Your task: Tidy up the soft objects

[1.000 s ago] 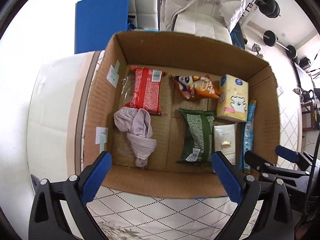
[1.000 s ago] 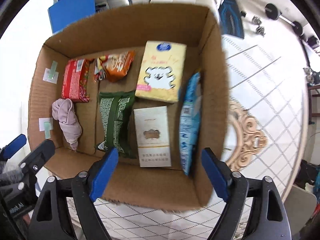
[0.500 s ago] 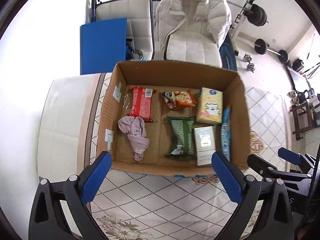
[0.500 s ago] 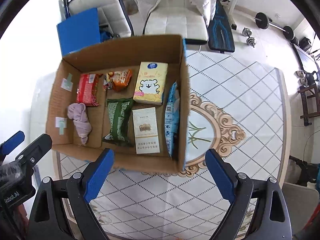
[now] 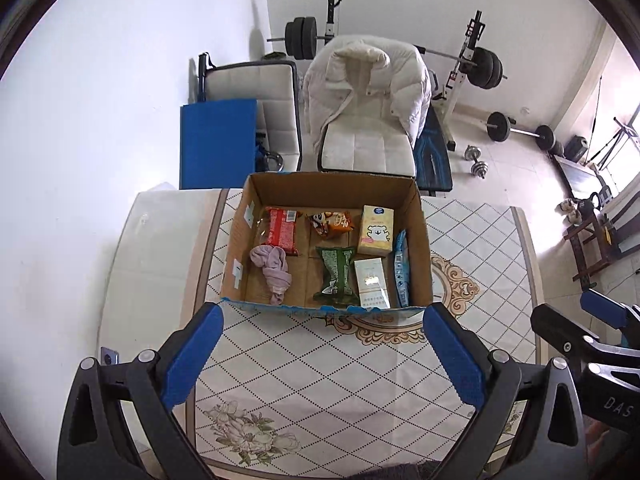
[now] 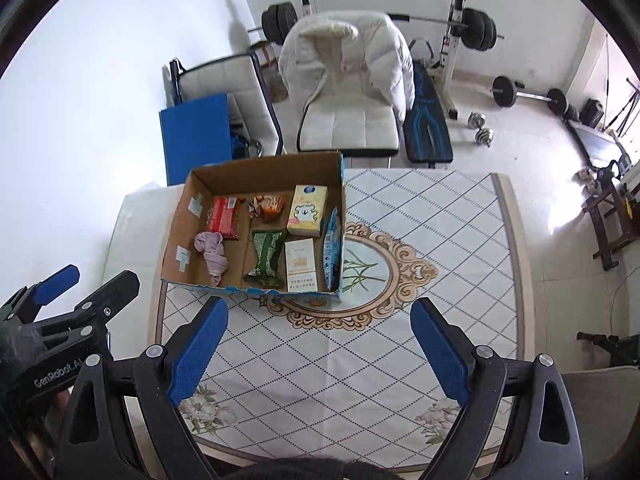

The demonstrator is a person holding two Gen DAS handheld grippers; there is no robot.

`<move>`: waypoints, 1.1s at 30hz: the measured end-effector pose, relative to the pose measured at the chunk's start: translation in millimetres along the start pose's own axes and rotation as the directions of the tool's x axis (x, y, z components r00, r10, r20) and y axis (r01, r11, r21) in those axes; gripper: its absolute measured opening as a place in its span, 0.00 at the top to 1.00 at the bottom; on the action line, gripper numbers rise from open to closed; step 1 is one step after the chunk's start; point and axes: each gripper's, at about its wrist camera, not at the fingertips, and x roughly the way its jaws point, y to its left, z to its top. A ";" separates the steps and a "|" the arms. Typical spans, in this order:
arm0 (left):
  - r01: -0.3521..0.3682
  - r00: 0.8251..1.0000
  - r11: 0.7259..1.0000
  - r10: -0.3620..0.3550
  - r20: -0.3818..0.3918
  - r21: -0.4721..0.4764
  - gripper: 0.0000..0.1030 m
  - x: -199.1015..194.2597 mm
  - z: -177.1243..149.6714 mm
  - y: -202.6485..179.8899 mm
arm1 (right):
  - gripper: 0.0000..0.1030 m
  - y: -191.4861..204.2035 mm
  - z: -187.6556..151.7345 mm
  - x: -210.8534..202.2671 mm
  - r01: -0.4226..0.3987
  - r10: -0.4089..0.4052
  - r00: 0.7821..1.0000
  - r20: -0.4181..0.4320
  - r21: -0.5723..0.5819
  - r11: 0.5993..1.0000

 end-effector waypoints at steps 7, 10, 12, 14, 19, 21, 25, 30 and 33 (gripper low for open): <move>0.008 0.998 1.000 -0.009 0.055 0.024 0.00 -51.6 -15.0 -8.0 | 0.08 0.4 -13.1 -56.8 0.011 -0.010 0.998 0.064 -0.017 1.000; 0.007 0.997 0.999 -0.010 0.073 0.033 0.00 -65.9 -18.0 -11.7 | 0.08 2.3 -15.5 -73.1 0.015 -0.013 0.996 0.094 -0.024 1.000; 0.004 0.996 0.999 -0.007 0.092 0.032 0.00 -76.0 -22.6 -13.5 | 0.08 3.3 -16.8 -82.1 0.019 -0.016 0.994 0.111 -0.029 0.999; -0.001 0.994 0.999 -0.003 0.105 0.032 0.00 -82.1 -24.7 -15.1 | 0.08 3.4 -18.0 -88.6 0.026 -0.022 0.992 0.126 -0.030 0.999; -0.011 0.992 1.000 0.009 0.128 0.015 0.00 -86.5 -26.6 -14.9 | 0.08 1.5 -19.5 -94.8 0.046 -0.042 0.988 0.147 -0.021 0.999; -0.005 0.992 1.000 0.004 0.126 0.010 0.00 -84.9 -26.3 -15.1 | 0.08 -0.5 -20.1 -94.6 0.048 -0.046 0.988 0.146 -0.013 0.999; -0.005 0.993 1.000 0.003 0.115 0.017 0.00 -79.4 -29.3 -17.5 | 0.08 -0.5 -21.8 -93.6 0.057 -0.054 0.988 0.142 -0.014 0.998; -0.002 0.995 1.000 -0.001 0.100 0.028 0.00 -75.4 -31.6 -22.5 | 0.08 0.6 -23.9 -93.9 0.062 -0.059 0.988 0.143 -0.018 0.998; 0.000 0.995 1.000 -0.003 0.095 0.029 0.00 -73.9 -31.4 -24.1 | 0.08 0.3 -24.3 -93.9 0.067 -0.064 0.987 0.147 -0.016 0.998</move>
